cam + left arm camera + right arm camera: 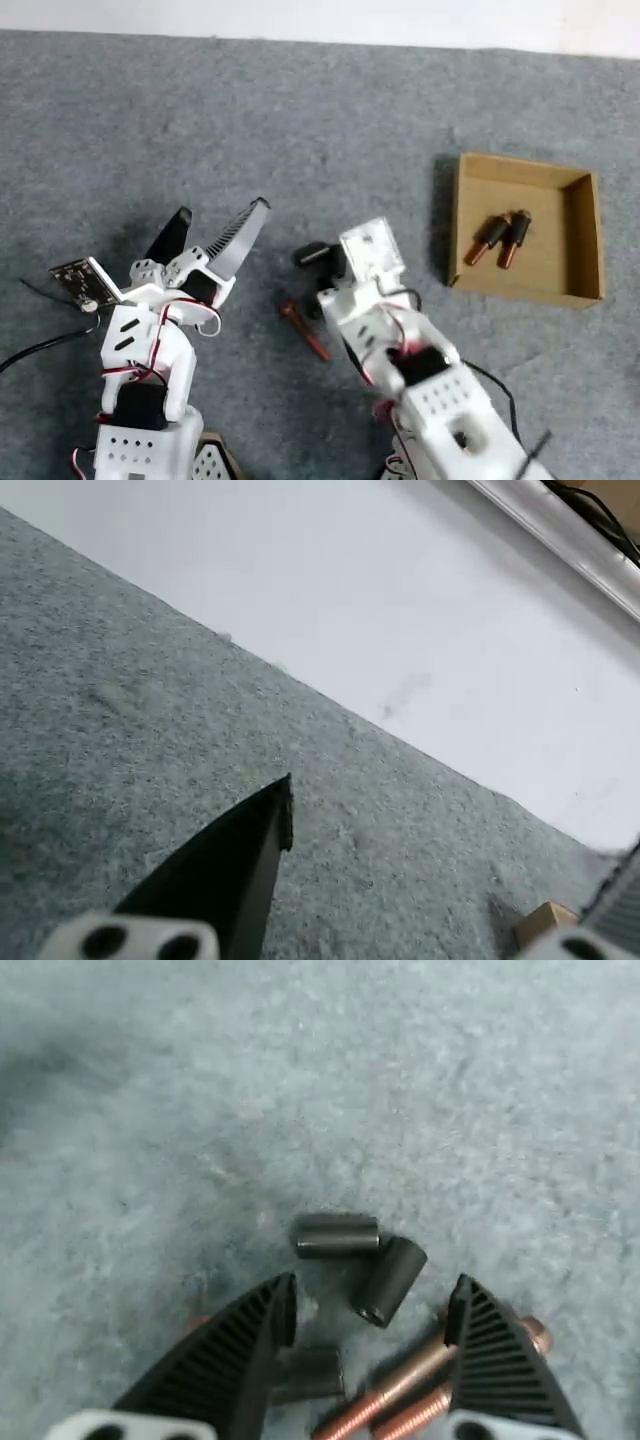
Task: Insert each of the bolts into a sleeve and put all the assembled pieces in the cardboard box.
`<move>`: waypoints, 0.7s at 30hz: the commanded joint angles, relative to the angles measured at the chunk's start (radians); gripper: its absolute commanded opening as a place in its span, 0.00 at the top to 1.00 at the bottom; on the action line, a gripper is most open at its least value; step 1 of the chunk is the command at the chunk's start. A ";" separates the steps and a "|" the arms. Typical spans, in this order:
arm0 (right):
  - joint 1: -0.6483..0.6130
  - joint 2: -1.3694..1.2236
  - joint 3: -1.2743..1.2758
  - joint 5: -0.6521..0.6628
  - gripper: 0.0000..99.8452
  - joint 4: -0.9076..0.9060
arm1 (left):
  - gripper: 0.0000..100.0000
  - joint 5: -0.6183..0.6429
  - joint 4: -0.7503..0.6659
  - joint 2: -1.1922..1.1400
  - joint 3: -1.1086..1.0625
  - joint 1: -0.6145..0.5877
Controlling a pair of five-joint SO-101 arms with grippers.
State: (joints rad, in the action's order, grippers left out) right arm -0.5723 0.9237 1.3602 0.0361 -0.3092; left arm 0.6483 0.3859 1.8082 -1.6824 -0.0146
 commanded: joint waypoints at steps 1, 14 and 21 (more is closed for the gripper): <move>-0.007 -0.288 -0.171 -0.008 0.78 0.081 | 0.54 -0.011 0.005 0.002 -0.013 0.019; 0.058 -0.572 -0.328 -0.091 0.78 0.091 | 0.54 -0.011 0.020 0.004 -0.013 0.022; 0.067 -0.794 -0.469 -0.112 0.78 0.005 | 0.54 -0.012 0.023 0.004 -0.013 0.041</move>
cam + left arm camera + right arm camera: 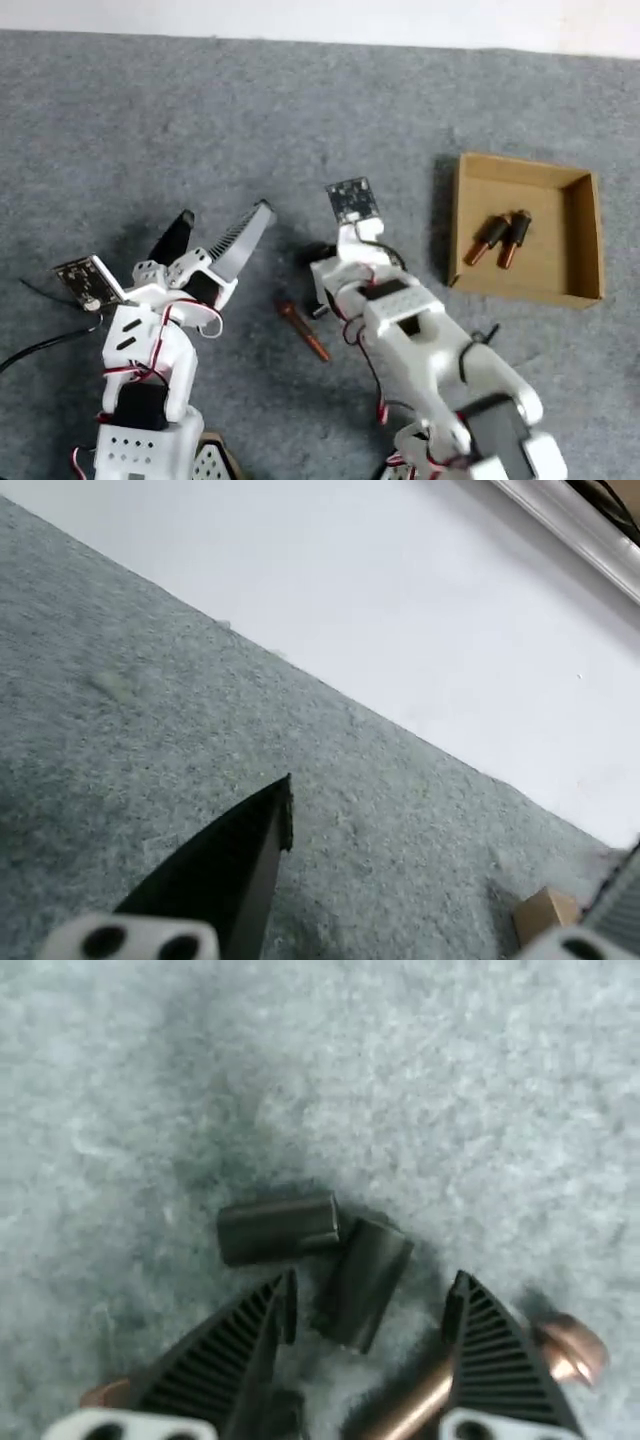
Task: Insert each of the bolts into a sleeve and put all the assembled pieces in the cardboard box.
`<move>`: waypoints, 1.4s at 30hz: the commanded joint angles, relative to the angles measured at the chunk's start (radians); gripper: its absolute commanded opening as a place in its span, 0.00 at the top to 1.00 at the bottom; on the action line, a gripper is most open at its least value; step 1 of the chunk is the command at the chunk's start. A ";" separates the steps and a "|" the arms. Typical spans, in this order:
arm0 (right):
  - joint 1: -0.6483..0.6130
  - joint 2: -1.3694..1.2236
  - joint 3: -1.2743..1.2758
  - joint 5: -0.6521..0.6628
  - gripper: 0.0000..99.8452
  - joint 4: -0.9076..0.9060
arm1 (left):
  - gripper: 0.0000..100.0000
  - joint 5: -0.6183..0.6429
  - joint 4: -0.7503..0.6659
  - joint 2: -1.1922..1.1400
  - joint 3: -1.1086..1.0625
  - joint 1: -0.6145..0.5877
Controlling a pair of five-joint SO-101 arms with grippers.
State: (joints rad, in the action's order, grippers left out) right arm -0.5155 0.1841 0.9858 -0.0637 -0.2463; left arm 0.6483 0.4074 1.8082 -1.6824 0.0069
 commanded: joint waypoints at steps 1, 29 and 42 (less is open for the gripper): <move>0.010 -0.082 -0.128 -0.012 0.78 -0.087 | 0.54 -0.012 0.002 0.004 -0.013 0.019; 0.124 -0.136 -0.285 -0.104 1.00 -0.259 | 0.54 -0.012 0.005 0.004 -0.013 0.019; 0.217 0.570 0.219 0.028 1.00 -0.047 | 0.73 -0.298 0.081 0.002 -0.013 0.188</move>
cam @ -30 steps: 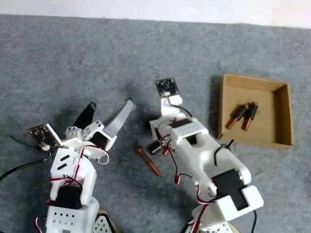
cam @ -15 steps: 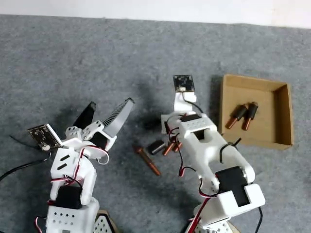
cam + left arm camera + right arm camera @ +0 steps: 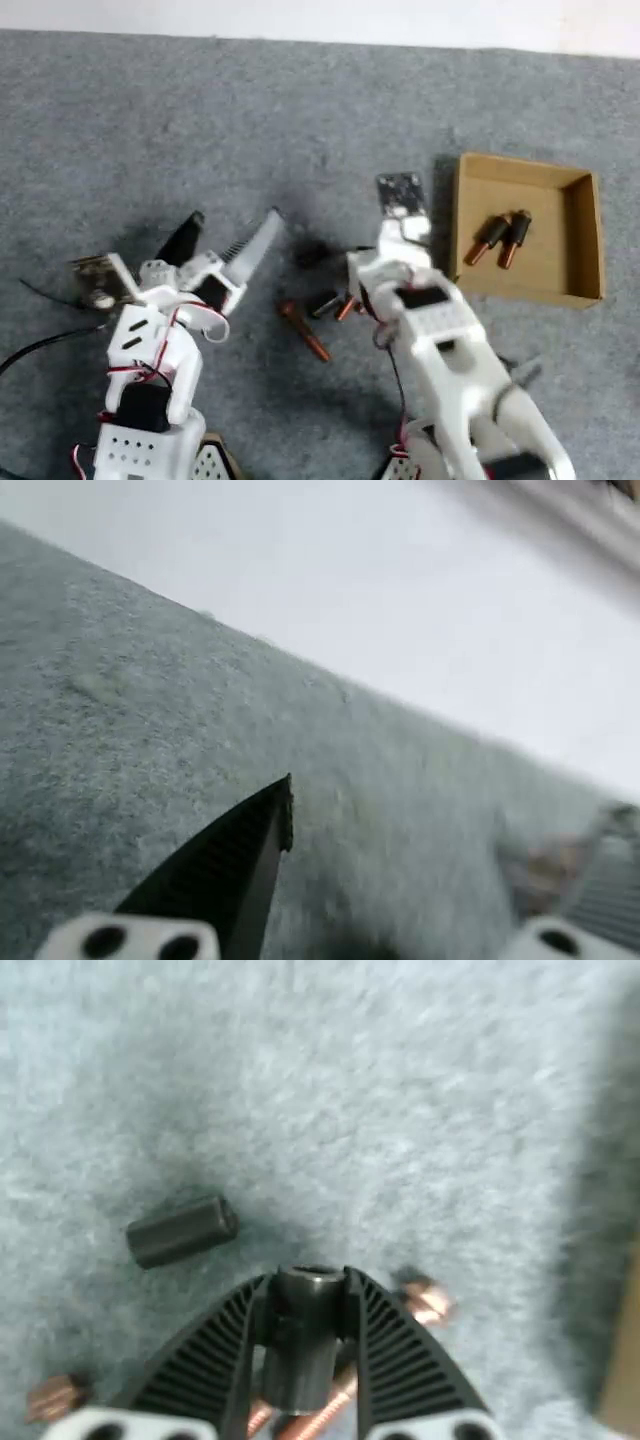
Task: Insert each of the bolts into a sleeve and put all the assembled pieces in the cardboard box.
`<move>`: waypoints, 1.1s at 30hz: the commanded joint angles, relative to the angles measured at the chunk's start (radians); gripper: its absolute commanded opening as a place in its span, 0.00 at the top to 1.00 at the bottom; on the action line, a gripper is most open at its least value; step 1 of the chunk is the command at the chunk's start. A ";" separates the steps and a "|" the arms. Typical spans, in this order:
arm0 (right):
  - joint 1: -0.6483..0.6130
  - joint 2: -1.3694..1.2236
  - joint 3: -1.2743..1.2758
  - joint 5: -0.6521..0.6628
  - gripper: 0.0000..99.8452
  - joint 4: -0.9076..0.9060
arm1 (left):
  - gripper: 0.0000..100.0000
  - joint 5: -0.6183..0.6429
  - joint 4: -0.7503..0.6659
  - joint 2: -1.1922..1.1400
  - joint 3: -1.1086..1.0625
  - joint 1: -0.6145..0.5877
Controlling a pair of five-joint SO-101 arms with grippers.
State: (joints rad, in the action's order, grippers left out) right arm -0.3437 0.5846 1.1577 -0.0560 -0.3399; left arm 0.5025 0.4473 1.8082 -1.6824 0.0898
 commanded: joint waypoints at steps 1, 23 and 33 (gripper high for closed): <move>0.065 0.220 0.071 0.020 1.00 0.047 | 0.77 -0.187 0.048 0.002 -0.013 0.137; 0.254 0.570 0.249 0.015 1.00 0.045 | 0.73 -0.334 0.092 -0.341 0.076 0.473; 0.254 0.568 0.265 0.017 1.00 0.050 | 0.73 -0.336 -0.222 -1.245 0.443 0.479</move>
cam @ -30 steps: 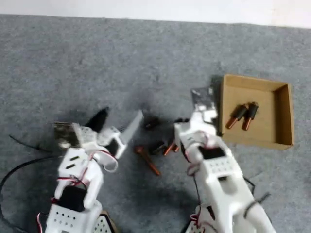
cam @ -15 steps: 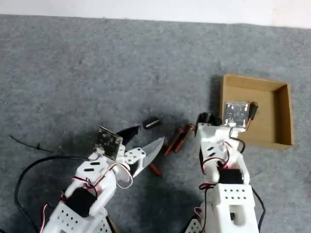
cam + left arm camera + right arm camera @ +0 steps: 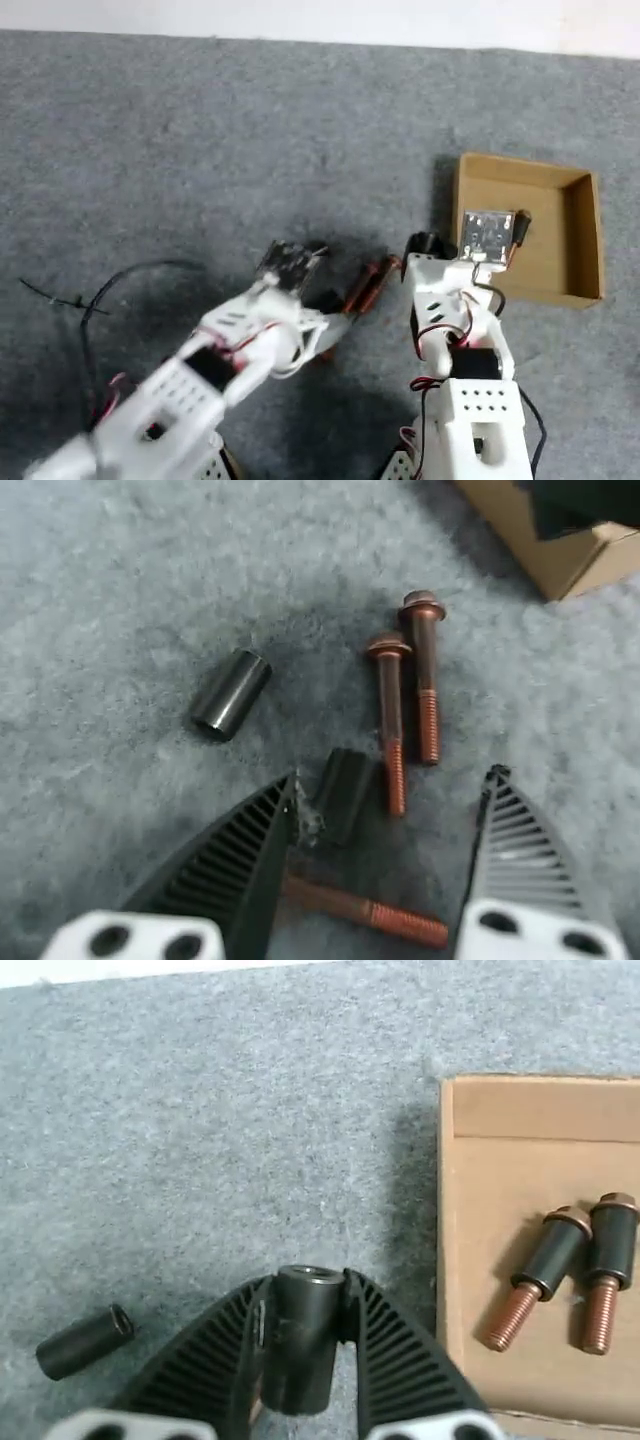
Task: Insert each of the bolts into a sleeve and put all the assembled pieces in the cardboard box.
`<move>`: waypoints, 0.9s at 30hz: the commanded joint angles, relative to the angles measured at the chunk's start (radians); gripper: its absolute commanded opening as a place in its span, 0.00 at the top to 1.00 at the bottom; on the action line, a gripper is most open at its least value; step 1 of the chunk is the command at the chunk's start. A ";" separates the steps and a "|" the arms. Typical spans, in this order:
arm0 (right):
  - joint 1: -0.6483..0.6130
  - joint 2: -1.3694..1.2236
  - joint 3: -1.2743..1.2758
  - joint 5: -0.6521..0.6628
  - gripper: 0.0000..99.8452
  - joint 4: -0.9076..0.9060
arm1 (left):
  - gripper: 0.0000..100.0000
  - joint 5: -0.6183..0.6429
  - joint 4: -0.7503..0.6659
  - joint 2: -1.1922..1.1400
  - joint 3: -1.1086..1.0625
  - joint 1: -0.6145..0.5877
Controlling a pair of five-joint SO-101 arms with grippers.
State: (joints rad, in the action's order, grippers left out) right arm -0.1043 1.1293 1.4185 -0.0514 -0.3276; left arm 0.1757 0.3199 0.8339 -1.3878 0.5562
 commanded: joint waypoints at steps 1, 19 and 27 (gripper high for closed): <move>0.015 0.024 0.010 0.012 1.00 0.039 | 0.73 -0.009 -0.117 -0.351 0.185 0.015; 0.015 0.028 0.079 0.017 1.00 0.151 | 0.73 -0.008 -0.077 -0.891 0.608 0.021; 0.015 0.028 0.081 0.017 1.00 0.151 | 0.73 -0.008 0.049 -0.895 0.685 0.016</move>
State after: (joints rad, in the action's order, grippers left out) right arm -0.1043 1.1293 1.5090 -0.0453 -0.2064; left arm 0.1726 0.3521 -0.0683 -0.7526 0.5685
